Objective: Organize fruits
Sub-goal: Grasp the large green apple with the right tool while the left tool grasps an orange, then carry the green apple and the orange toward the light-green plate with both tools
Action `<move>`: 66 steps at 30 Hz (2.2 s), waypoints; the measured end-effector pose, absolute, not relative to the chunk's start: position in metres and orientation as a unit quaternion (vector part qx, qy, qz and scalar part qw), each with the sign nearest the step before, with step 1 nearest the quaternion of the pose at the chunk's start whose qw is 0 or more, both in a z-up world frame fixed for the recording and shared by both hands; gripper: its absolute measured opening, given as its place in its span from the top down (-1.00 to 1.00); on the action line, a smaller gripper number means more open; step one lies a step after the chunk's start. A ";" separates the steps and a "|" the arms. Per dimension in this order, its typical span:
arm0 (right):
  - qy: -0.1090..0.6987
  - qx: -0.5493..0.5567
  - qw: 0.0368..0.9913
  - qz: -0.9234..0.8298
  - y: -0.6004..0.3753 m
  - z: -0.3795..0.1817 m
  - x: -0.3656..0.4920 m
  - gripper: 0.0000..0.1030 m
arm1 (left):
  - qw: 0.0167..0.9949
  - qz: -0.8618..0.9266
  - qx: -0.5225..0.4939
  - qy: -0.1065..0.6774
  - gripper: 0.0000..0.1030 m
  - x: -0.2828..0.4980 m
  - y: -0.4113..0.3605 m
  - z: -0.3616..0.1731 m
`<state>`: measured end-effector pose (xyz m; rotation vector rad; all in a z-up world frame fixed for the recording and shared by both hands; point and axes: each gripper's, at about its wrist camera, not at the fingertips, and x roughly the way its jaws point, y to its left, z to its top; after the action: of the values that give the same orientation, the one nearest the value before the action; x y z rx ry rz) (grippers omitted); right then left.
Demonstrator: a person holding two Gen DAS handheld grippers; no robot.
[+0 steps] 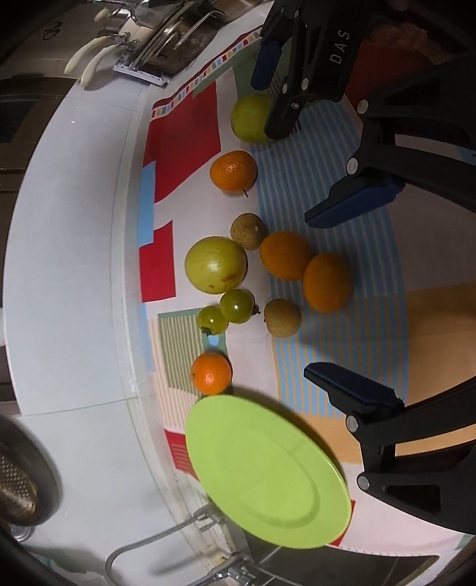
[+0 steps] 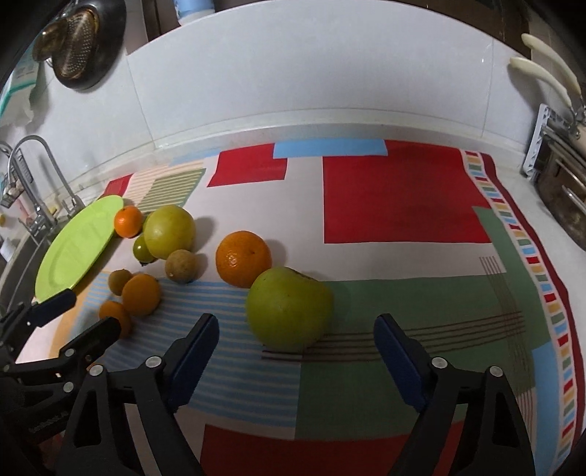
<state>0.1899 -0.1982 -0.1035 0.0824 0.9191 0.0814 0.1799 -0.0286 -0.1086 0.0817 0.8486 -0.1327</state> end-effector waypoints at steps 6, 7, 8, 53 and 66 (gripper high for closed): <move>0.447 0.043 0.892 0.042 -0.199 -0.109 0.199 -0.43 | 0.903 -0.074 0.039 0.421 -0.06 0.186 -0.031 -0.115; 0.446 0.044 0.893 0.041 -0.199 -0.109 0.200 -0.36 | 0.902 -0.074 0.039 0.423 -0.01 0.186 -0.031 -0.116; 0.447 0.044 0.892 0.042 -0.200 -0.110 0.201 -0.31 | 0.901 -0.076 0.039 0.425 0.07 0.186 -0.031 -0.117; 0.357 0.015 0.928 0.107 -0.118 -0.019 0.091 0.00 | 0.945 -0.080 0.029 0.317 0.30 0.077 0.039 -0.030; 0.338 0.002 0.929 0.152 -0.046 -0.009 0.096 0.00 | 0.951 -0.050 0.028 0.303 0.30 0.078 0.107 -0.018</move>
<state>0.0956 -0.0464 -0.0085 0.0033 0.6923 0.3106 0.0777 0.1068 -0.0177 0.0561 0.6159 -0.1025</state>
